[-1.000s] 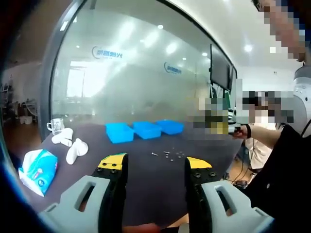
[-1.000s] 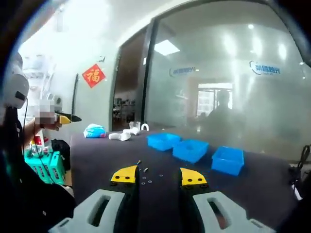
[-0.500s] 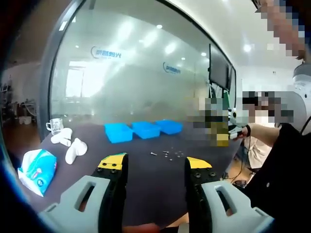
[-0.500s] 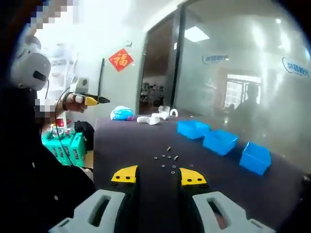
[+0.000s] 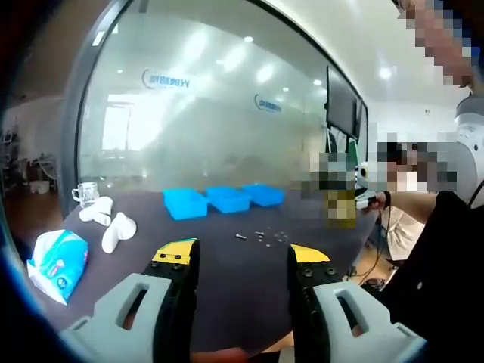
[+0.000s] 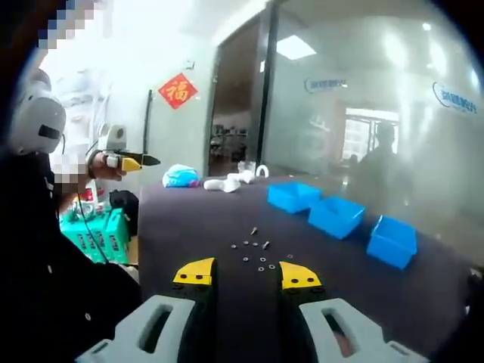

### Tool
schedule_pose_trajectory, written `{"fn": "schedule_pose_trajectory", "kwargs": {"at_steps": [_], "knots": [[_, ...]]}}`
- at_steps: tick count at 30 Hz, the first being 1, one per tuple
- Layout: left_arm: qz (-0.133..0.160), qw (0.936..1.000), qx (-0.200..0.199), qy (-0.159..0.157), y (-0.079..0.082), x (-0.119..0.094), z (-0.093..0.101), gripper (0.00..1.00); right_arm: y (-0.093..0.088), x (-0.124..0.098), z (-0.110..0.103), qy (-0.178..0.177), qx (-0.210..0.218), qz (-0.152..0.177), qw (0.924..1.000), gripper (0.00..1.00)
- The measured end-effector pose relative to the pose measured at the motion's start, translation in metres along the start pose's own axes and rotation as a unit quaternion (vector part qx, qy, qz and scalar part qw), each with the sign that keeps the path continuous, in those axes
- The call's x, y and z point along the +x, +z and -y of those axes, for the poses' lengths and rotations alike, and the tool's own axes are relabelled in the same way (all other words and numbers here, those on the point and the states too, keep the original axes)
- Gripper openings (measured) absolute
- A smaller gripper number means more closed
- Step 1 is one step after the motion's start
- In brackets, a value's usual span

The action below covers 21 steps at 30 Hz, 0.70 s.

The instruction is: Sort the screws, nuts, and washers into the corresponding bins

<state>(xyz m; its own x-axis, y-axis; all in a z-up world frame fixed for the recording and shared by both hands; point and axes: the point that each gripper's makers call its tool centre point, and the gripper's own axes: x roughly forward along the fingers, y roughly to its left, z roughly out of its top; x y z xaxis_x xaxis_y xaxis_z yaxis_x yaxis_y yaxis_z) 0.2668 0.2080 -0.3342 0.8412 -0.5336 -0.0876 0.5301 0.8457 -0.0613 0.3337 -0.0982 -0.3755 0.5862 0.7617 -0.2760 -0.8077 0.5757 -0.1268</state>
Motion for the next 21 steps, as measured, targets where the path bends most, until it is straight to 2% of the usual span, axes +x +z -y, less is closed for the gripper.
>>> {"fn": "schedule_pose_trajectory", "kwargs": {"at_steps": [10,15,21], "knots": [[0.002,1.0000,-0.001,0.001,0.001,0.001,-0.001,0.46,0.013,0.024,0.005,0.019,-0.011,-0.038,0.9990,0.26],[0.002,1.0000,0.000,0.002,0.001,0.000,0.000,0.46,0.021,0.045,0.005,0.035,-0.010,-0.056,0.9978,0.26],[0.005,1.0000,-0.001,0.005,0.001,-0.002,-0.001,0.46,0.021,0.071,-0.001,0.055,-0.020,-0.090,0.9942,0.26]]}}
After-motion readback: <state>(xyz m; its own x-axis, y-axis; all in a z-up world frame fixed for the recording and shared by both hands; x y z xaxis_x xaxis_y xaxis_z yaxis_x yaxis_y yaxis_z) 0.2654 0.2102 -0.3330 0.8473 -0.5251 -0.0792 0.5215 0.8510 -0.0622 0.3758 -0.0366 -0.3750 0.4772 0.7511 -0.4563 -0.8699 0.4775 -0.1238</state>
